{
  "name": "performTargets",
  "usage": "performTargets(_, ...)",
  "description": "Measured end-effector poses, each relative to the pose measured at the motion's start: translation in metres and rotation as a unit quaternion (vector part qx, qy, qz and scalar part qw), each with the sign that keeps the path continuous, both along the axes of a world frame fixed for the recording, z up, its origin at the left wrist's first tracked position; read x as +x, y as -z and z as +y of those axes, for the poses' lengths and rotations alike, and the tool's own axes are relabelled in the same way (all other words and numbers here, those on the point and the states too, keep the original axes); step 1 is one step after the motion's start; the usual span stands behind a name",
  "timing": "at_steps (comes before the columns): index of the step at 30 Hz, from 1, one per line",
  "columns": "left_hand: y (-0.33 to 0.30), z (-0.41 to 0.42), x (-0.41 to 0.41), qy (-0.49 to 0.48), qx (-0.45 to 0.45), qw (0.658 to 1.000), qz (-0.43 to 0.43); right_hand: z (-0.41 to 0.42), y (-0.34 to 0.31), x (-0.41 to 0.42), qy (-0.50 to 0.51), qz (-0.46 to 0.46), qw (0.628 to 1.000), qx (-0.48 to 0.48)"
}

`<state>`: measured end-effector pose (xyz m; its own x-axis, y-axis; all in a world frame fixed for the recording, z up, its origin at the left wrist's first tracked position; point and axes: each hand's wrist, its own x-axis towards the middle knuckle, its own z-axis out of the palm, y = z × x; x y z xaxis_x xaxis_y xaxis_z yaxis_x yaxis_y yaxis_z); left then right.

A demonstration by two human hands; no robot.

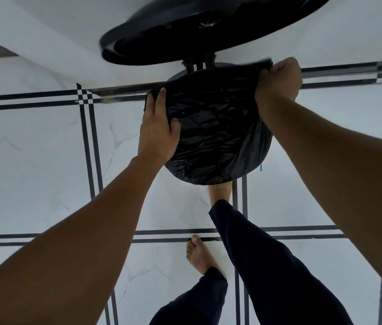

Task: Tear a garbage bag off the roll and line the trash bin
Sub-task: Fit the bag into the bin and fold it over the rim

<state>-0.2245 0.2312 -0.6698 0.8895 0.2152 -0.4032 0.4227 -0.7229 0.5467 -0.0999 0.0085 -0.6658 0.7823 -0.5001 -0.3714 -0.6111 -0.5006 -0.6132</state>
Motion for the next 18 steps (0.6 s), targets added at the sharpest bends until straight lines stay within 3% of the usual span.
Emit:
performTargets(3,0.001,0.001,0.018,0.001,-0.013,1.000,-0.006,0.007,0.002,0.023,-0.099,0.009,0.995,-0.029)
performTargets(6,0.002,0.005,0.041,-0.105,-0.084,0.991,0.029,0.021,0.004,0.034,-0.165,0.025,0.984,-0.057)
performTargets(9,0.001,0.015,0.048,-0.213,-0.186,0.954,0.095,0.024,0.015,0.024,-0.211,0.027,0.973,-0.092)
performTargets(13,-0.001,0.027,0.041,-0.326,-0.274,0.890,0.164,0.013,0.020,0.005,-0.266,0.026,0.962,-0.054)
performTargets(14,0.000,0.026,0.038,-0.343,-0.244,0.894,0.153,0.010,0.018,0.005,-0.265,0.024,0.963,-0.048)
performTargets(16,0.007,0.024,0.026,-0.312,-0.086,0.941,0.095,0.006,0.012,0.004,-0.261,0.023,0.961,-0.087)
performTargets(18,0.005,0.017,0.008,-0.225,0.096,0.969,-0.045,0.004,0.004,-0.008,-0.255,-0.049,0.945,-0.196)
